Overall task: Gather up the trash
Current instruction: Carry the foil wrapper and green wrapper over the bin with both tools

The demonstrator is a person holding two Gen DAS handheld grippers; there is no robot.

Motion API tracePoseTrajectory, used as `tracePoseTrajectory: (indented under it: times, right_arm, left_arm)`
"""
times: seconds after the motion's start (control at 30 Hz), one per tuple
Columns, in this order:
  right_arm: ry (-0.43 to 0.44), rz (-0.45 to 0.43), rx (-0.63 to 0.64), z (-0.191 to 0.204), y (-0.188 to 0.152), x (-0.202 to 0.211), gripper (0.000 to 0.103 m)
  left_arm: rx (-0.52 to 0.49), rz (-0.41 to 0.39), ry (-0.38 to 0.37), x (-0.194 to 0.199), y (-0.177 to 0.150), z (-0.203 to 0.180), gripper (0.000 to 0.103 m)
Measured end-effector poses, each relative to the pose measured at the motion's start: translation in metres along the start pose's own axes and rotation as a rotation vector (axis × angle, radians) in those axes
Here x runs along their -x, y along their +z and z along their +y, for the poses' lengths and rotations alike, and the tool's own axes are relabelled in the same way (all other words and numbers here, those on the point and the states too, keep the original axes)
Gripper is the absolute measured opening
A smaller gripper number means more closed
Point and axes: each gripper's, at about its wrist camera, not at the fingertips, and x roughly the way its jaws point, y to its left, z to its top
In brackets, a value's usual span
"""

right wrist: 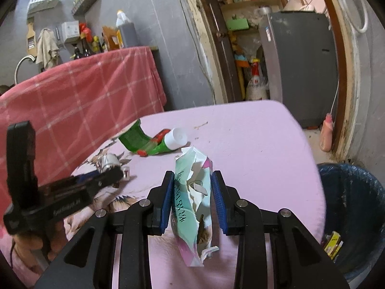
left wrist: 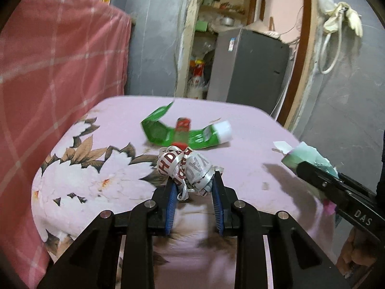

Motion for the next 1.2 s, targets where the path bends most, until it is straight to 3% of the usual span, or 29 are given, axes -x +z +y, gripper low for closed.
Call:
tracePoseTrajectory:
  times: [0.27,0.43,0.63,0.9,1.2]
  right_arm:
    - [-0.079,-0.167,0.037,-0.011,0.002,0.042,0.029]
    - [-0.166,-0.294,0.043,-0.031,0.006,0.076,0.029]
    - [-0.288,-0.400,0.037,-0.064,0.007,0.109,0.029]
    - [-0.405,-0.449,-0.020,-0.123,0.000,0.135,0.029]
    - [-0.452,-0.401,-0.136,-0.178,-0.015,0.142,0.029]
  left_arm:
    - [-0.032,-0.147,-0.034,0.017,0.006,-0.044,0.023]
    - [-0.064,-0.247,-0.070,0.023,0.009,-0.085,0.023]
    - [-0.094,-0.313,-0.126,0.019,0.012,-0.137,0.023]
    - [-0.122,-0.337,-0.195,-0.003,0.013,-0.200,0.024]
    - [-0.133,-0.217,-0.248,-0.045,0.007,-0.252,0.024]
